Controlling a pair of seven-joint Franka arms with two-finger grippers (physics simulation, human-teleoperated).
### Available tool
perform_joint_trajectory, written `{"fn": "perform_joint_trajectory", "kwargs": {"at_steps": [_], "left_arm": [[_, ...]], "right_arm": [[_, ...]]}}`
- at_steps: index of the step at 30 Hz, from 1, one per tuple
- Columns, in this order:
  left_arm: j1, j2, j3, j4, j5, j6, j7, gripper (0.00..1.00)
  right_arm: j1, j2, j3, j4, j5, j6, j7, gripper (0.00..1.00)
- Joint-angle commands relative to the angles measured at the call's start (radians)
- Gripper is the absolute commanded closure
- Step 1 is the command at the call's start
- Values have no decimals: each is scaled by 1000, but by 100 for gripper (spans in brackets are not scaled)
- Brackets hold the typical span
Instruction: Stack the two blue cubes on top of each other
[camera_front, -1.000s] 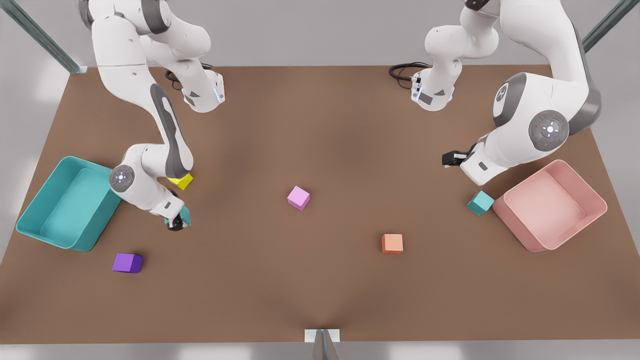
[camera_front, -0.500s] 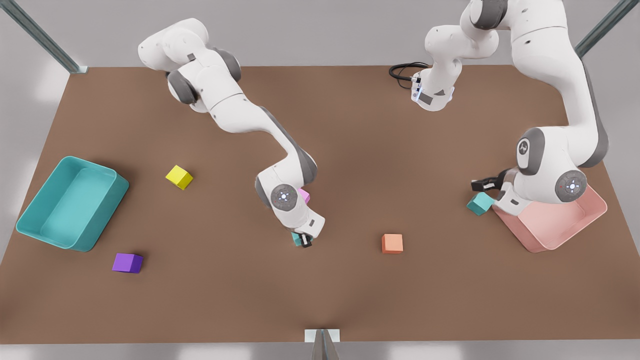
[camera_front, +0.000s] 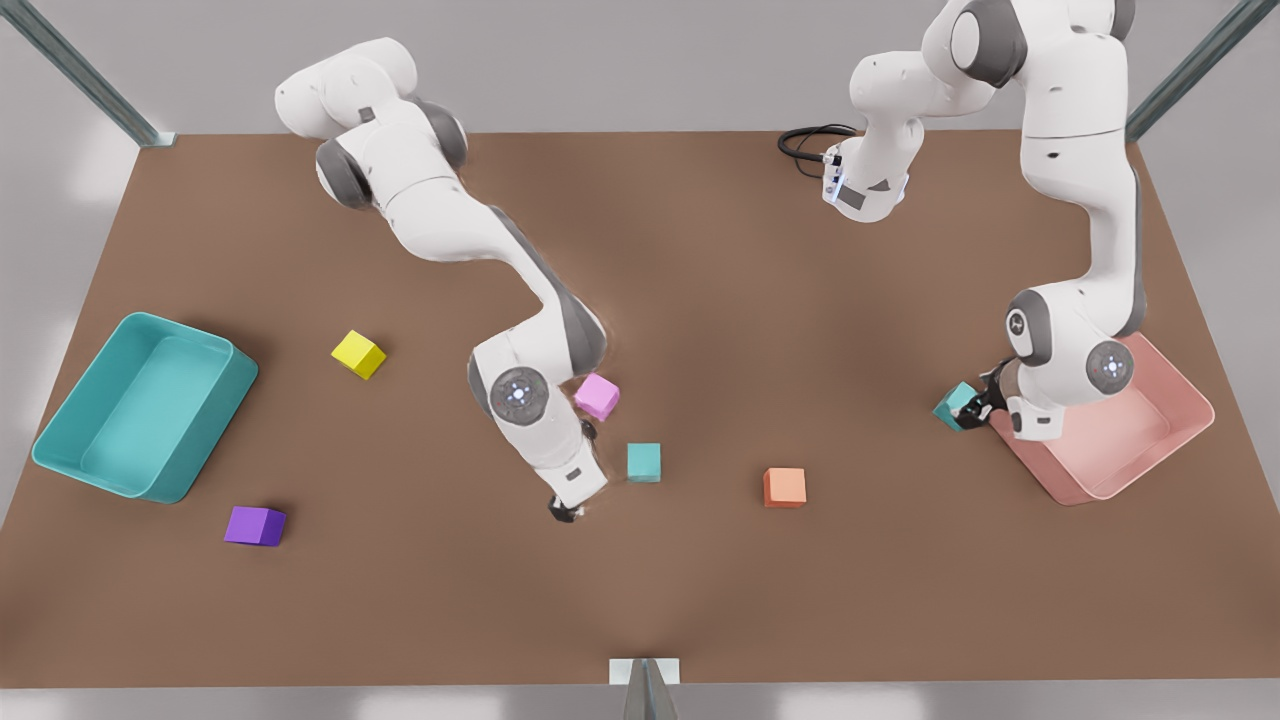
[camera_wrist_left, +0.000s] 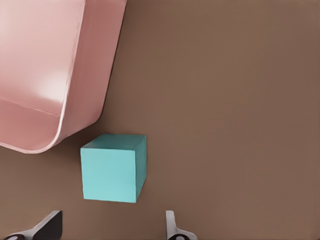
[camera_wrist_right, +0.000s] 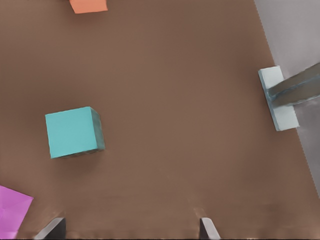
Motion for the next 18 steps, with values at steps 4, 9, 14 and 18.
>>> {"fn": "perform_joint_trajectory", "kwargs": {"at_steps": [4,9,14,18], "left_arm": [[0,2,0,-4,-15,104,-174,0],[46,-6,0,-78,-13,105,-3,0],[40,-1,0,-87,-47,107,-3,0],[42,5,0,-87,-70,122,-2,0]], "right_arm": [[-353,-201,-56,-21,-4,-535,473,0],[-352,-804,-11,-386,-114,-752,926,0],[-333,-829,8,-544,-187,-628,932,0],[-350,-819,-6,-564,-187,-631,918,0]]}}
